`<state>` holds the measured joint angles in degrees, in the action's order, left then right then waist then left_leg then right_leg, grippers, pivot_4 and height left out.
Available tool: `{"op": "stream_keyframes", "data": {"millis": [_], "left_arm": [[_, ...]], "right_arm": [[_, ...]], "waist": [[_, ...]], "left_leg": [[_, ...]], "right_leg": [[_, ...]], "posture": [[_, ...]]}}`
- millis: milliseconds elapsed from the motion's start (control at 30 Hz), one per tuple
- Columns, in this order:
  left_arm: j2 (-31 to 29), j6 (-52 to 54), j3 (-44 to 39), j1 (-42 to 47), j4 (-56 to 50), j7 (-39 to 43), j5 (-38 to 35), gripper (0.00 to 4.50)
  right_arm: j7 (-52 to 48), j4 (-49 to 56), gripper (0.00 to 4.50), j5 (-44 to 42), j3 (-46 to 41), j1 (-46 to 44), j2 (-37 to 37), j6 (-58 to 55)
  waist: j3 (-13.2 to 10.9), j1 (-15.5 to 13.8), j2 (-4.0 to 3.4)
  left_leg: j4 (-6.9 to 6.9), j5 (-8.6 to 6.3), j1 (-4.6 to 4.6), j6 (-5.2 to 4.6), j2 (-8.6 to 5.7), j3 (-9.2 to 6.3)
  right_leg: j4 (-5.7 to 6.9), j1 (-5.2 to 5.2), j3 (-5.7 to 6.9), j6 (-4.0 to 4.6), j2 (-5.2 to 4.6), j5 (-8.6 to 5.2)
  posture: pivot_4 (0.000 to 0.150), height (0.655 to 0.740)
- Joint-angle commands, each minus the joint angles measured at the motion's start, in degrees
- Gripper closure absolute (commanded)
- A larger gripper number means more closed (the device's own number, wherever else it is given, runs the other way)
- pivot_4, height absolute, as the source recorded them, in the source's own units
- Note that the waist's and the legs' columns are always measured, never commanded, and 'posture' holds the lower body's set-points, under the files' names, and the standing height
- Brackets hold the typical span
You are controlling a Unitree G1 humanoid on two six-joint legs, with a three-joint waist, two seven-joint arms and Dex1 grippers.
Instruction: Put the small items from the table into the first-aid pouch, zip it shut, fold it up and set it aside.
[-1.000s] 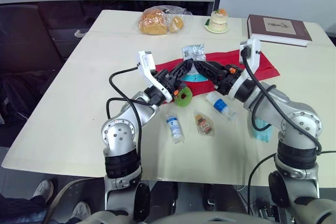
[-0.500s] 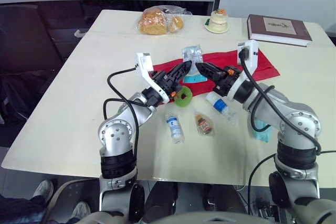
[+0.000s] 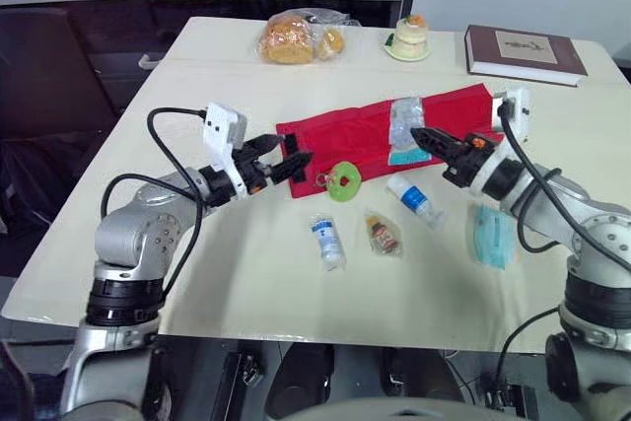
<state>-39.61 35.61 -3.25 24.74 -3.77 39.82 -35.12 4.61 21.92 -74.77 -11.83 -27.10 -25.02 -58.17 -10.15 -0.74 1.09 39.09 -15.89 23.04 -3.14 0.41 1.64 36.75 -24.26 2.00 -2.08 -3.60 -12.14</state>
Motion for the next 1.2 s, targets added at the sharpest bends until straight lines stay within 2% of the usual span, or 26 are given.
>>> {"op": "stream_keyframes", "data": {"millis": [33,200,333,633,800,1000,1200], "left_arm": [[-1.4,-7.0,2.2,3.3,6.2,6.1,5.9,0.02],[1.1,-13.2,5.4,11.6,19.0,10.9,12.1,0.02],[4.5,-19.1,9.3,20.1,31.1,13.8,18.7,0.02],[10.8,-35.4,16.2,31.7,54.8,17.6,31.9,0.02],[11.9,-40.3,16.6,33.8,60.1,20.3,34.9,0.02],[12.6,-43.3,16.2,34.1,61.3,23.9,36.1,0.02],[13.5,-46.3,16.5,35.0,63.1,20.4,39.0,0.02]], "right_arm": [[-1.2,1.7,4.50,-1.5,-1.1,0.4,-0.9,0.7],[-1.2,2.5,4.50,-0.7,-0.2,1.3,-0.1,1.5],[-0.8,3.8,4.50,0.3,0.5,2.2,0.8,2.4],[1.1,6.2,4.50,1.6,0.3,3.9,1.7,5.2],[1.9,7.1,4.50,1.5,0.2,4.6,1.7,6.2],[2.7,7.7,4.50,1.9,0.3,5.4,2.1,7.3],[2.4,7.3,4.50,2.2,0.9,5.0,2.2,7.6]], "waist": [[0.0,0.0,0.00],[0.0,-0.2,0.01],[0.0,-0.1,0.02],[0.0,0.1,0.02],[0.0,0.2,0.03],[0.0,0.1,0.03],[0.0,0.1,0.03]], "left_leg": [[0.00,0.00,0.01,0.00,0.02,0.00],[0.02,0.00,0.15,-0.01,0.04,-0.02],[0.25,0.02,0.75,0.00,0.00,-0.16],[0.15,-0.01,0.83,-0.05,-0.02,-0.16],[0.18,-0.02,0.82,-0.06,-0.01,-0.15],[0.19,-0.02,0.82,-0.06,0.00,-0.17],[0.23,-0.02,0.82,-0.06,0.00,-0.18]], "right_leg": [[0.00,-0.01,0.00,0.00,0.00,0.00],[0.01,-0.13,0.04,-0.21,-0.01,0.12],[0.08,-0.61,0.18,-0.24,-0.01,0.16],[0.06,-0.69,0.27,-0.26,-0.01,0.15],[0.07,-0.68,0.24,-0.27,-0.01,0.16],[0.09,-0.68,0.25,-0.28,-0.02,0.16],[0.14,-0.68,0.25,-0.28,-0.02,0.16]], "posture": [[0.150,0.7289],[0.150,0.7289],[0.150,0.7289],[0.150,0.7289],[0.150,0.7289],[0.150,0.7289],[0.150,0.7289]]}}
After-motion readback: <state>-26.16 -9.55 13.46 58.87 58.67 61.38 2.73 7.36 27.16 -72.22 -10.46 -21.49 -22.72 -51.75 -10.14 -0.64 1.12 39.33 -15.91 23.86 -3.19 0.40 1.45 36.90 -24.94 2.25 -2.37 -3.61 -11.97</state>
